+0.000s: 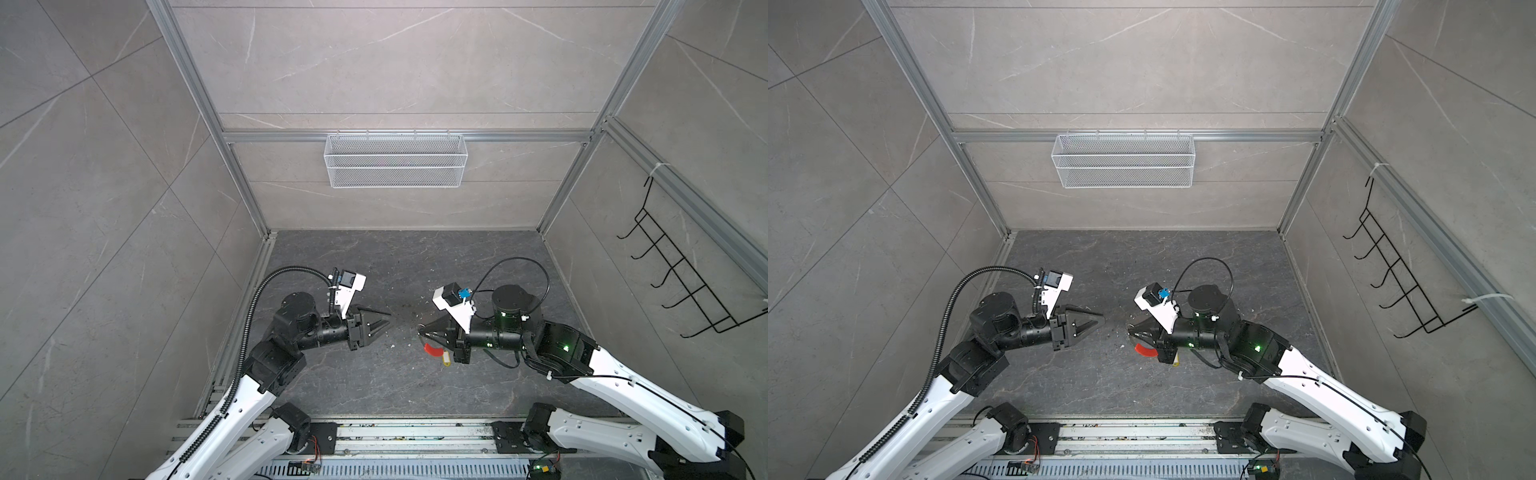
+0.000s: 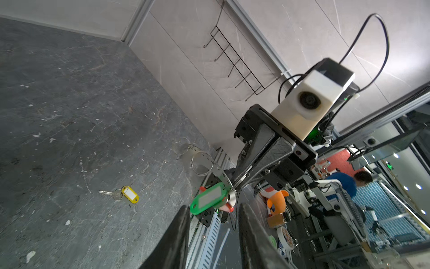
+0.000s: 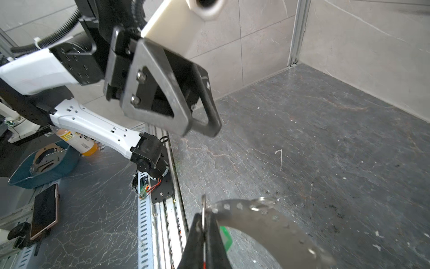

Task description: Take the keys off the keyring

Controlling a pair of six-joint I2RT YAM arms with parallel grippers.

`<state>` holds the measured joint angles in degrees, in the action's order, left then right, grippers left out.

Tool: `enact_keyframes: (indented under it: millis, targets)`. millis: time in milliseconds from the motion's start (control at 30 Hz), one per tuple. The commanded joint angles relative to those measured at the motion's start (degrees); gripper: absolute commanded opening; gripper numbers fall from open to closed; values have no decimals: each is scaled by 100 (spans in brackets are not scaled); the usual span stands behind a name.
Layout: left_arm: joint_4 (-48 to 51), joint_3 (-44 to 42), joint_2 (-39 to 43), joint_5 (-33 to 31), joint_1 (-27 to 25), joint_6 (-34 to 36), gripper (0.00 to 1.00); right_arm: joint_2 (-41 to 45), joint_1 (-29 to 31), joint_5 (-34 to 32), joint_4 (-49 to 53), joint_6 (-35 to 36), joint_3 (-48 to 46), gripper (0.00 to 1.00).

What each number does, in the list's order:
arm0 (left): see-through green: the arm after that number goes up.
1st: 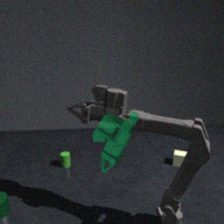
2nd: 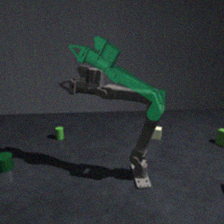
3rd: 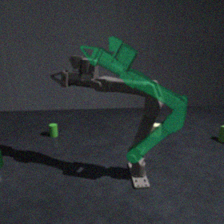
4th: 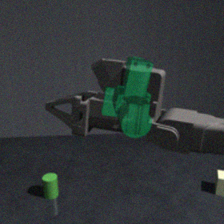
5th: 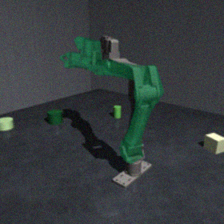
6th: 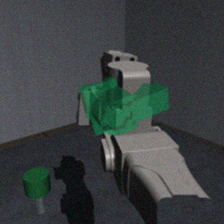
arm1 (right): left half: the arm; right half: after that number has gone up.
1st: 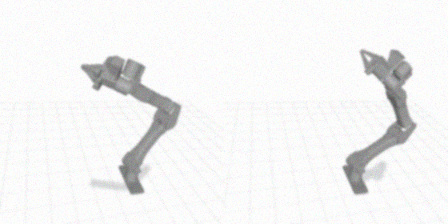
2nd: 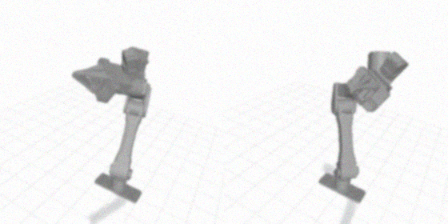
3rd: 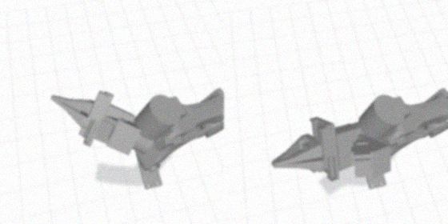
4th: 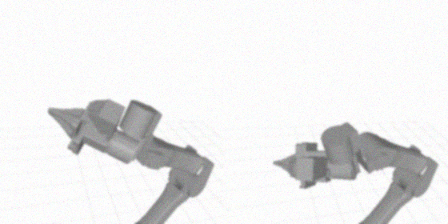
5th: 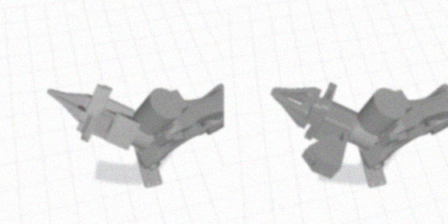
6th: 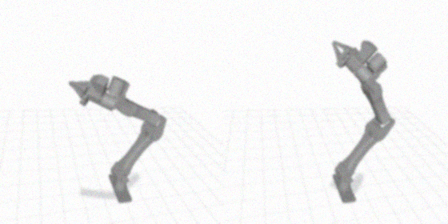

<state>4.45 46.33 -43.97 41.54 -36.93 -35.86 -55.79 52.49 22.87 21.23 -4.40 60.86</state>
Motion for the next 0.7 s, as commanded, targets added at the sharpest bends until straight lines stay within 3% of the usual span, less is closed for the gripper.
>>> enact_keyframes:
  millis: [0,133,500,667]
  targets:
    - [-672,34,-48,-83,-473,546,36,130,26,312,-437,-107,-152,0]
    - [-612,34,-61,-85,-883,923,34,267,22,401,-612,-119,-280,0]
    - [-627,44,-116,-260,-904,1133,26,322,-9,815,-618,-157,-306,0]
    - [-983,41,-203,10,-917,1022,20,323,-7,867,-673,-219,-365,0]
